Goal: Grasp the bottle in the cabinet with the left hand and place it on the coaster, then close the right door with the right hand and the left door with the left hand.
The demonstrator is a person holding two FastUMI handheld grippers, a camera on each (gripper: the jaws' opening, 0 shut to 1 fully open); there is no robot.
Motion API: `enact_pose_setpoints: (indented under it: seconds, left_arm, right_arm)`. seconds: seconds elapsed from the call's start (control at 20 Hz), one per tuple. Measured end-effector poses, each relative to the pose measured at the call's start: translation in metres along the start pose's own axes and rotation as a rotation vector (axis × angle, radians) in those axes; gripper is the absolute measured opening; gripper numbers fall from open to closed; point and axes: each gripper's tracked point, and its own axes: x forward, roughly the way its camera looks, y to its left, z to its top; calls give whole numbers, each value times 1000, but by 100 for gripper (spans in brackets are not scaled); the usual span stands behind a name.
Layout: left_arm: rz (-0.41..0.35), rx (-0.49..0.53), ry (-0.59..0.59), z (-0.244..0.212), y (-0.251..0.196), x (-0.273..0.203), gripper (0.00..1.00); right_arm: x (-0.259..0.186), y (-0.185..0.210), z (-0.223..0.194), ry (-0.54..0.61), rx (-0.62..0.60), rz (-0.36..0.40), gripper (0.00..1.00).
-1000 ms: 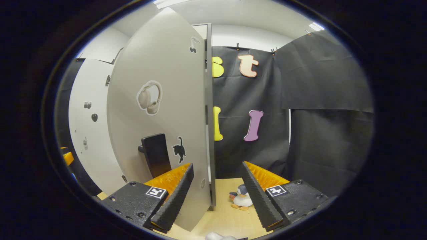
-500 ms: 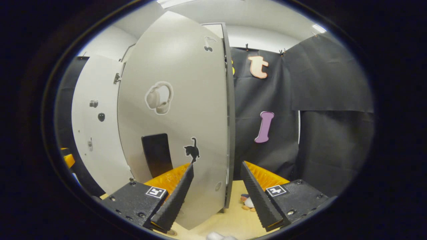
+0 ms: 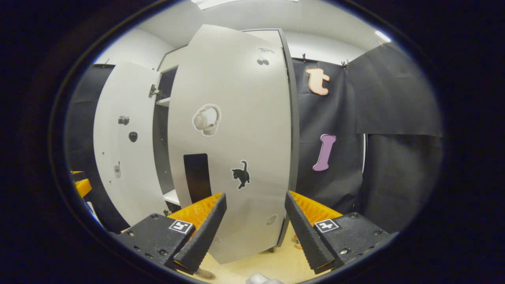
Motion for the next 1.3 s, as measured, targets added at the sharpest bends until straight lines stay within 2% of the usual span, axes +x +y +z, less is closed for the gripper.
enact_pose_setpoints:
  seconds: [0.05,0.15,0.2,0.3,0.4,0.7,0.85,1.05,1.3]
  left_arm:
    - [4,2,0,0,3,-1,99]
    - [16,9,2,-2,13,-1,94]
    - [26,13,2,-3,18,-1,99]
    - [48,18,1,-3,34,2,98]
    - [84,29,-6,2,58,8,96]
    - [195,60,-34,13,135,34,98]
    - [223,64,-42,15,162,59,97]
    - [206,41,-48,17,178,101,97]
    - [156,30,-20,2,174,134,97]
  right_arm:
    - [-4,3,0,0,-2,2,98]
    - [-12,8,-5,5,-13,3,98]
    - [-19,12,-7,7,-17,5,98]
    - [-32,18,-13,11,-27,7,97]
    - [-46,23,-21,14,-33,6,96]
    - [-89,37,-55,52,-22,-12,98]
    - [-108,43,-74,73,2,-15,98]
    - [-131,43,-98,106,39,-37,98]
    - [-153,46,-122,160,50,-75,97]
